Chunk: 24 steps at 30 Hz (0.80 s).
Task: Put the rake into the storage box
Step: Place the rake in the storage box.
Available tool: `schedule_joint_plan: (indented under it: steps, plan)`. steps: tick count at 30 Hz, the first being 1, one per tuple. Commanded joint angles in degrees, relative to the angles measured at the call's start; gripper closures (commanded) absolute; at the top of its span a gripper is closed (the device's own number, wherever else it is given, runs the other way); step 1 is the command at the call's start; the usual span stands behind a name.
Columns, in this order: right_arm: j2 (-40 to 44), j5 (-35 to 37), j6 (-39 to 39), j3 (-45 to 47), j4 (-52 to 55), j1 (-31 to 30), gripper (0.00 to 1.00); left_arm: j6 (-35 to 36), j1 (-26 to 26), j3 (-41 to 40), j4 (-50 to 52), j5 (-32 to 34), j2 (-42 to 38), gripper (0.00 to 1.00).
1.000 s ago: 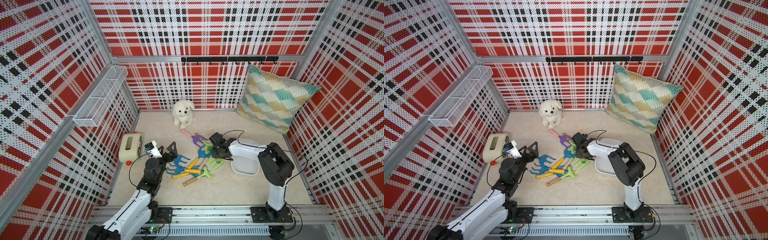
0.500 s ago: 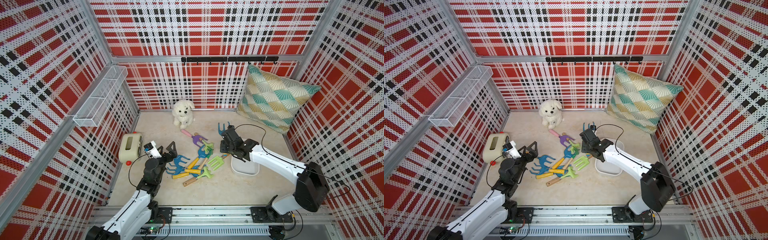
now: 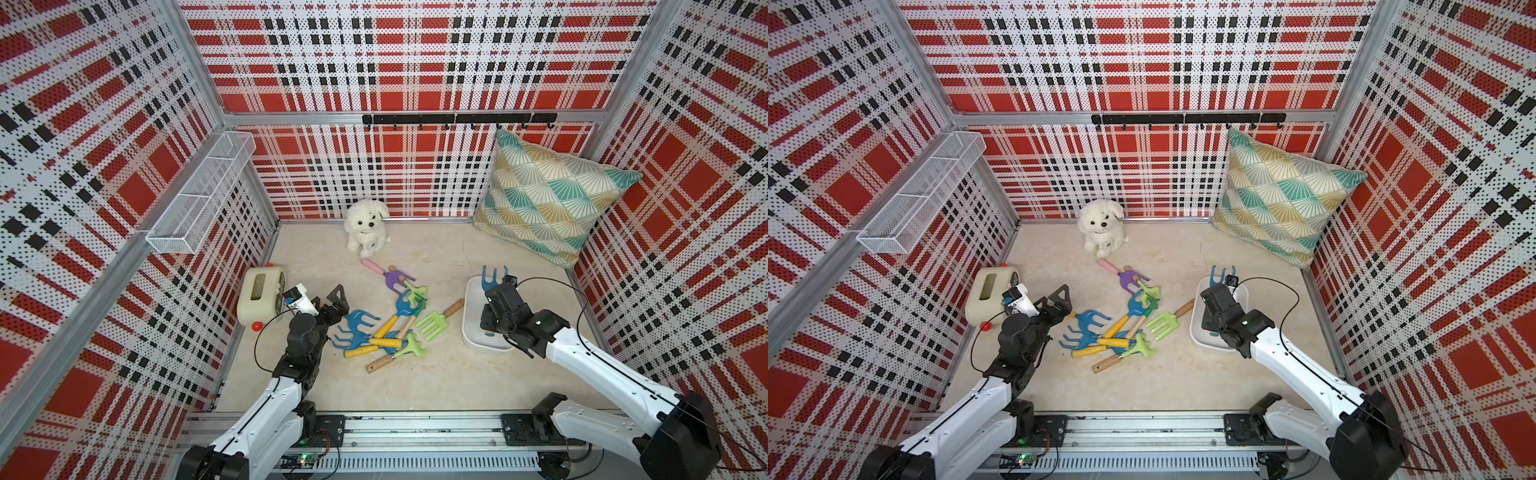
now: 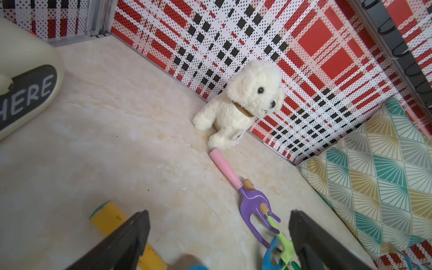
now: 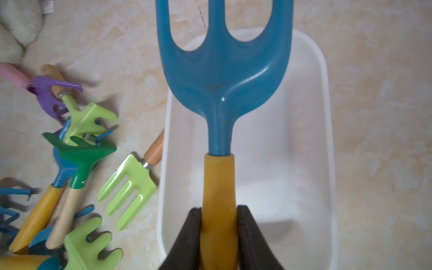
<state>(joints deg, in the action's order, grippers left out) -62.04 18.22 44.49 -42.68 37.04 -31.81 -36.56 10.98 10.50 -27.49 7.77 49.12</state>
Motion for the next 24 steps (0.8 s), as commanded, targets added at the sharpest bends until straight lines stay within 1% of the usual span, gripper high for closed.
schedule_joint_plan:
  steps: [1,5,8,10,13,15,18,20,24]
  plan:
    - [-0.58,-0.75,-0.31,0.99,-0.85,1.46,0.86,-0.18,-1.35,2.21,0.91,-1.68,2.52,0.01]
    - [-5.08,-0.22,-1.67,0.69,-2.32,2.58,0.85,-0.05,-2.56,4.00,1.80,-2.79,7.38,0.01]
    - [-9.08,0.29,-2.89,-0.28,-3.15,3.33,0.82,0.32,-3.54,6.08,3.06,-3.50,11.86,0.00]
    - [-11.39,1.13,-3.28,-0.65,-3.33,3.56,0.78,0.52,-4.21,7.52,3.63,-4.09,15.39,0.01]
    - [-13.90,1.27,-3.87,-0.58,-4.28,3.86,0.67,0.61,-5.41,10.76,5.74,-5.40,21.74,0.02]
    - [-14.59,1.32,-4.19,-0.31,-4.73,4.03,0.54,0.93,-5.76,12.76,6.94,-6.35,25.55,0.03]
    - [-13.98,0.62,-4.73,-0.13,-5.31,4.13,0.42,1.69,-5.49,14.63,8.32,-6.58,29.00,0.04]
    - [-12.80,0.06,-5.09,-0.04,-5.39,4.22,0.34,2.39,-5.02,16.01,9.96,-4.96,30.36,0.04]
    - [-8.78,-1.99,-5.88,0.18,-5.33,4.22,0.27,2.82,-4.32,19.32,13.55,-2.01,32.01,0.05]
